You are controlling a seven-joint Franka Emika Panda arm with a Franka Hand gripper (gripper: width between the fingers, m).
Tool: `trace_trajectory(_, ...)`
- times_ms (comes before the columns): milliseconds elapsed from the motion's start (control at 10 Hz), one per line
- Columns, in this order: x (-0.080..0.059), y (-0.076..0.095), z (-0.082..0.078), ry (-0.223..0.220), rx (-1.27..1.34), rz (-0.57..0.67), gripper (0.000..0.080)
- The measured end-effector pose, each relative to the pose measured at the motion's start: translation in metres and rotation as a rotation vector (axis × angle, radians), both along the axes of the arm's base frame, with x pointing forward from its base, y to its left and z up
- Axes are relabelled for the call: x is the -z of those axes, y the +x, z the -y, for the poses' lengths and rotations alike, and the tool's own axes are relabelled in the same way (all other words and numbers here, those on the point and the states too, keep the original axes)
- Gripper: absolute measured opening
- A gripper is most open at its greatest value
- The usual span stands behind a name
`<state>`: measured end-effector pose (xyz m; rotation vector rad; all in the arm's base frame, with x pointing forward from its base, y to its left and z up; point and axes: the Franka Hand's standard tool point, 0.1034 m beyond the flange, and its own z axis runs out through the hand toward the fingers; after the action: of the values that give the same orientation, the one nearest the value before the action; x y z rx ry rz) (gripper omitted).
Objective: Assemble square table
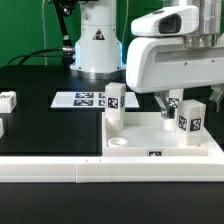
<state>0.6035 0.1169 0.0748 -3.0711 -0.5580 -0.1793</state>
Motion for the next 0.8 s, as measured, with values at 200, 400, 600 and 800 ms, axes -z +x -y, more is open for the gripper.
trace_trajectory(200, 0.0001, 0.0002, 0.0012, -0.006, -0.051, 0.003, 0.0636)
trace_trajectory(400, 0.0002, 0.0001, 0.0014, -0.006, -0.05, 0.003, 0.0467)
trace_trajectory(600, 0.0003, 0.0001, 0.0015, -0.003, -0.029, 0.002, 0.029)
trace_trajectory(800, 0.0003, 0.0, 0.0015, -0.001, -0.012, 0.001, 0.029)
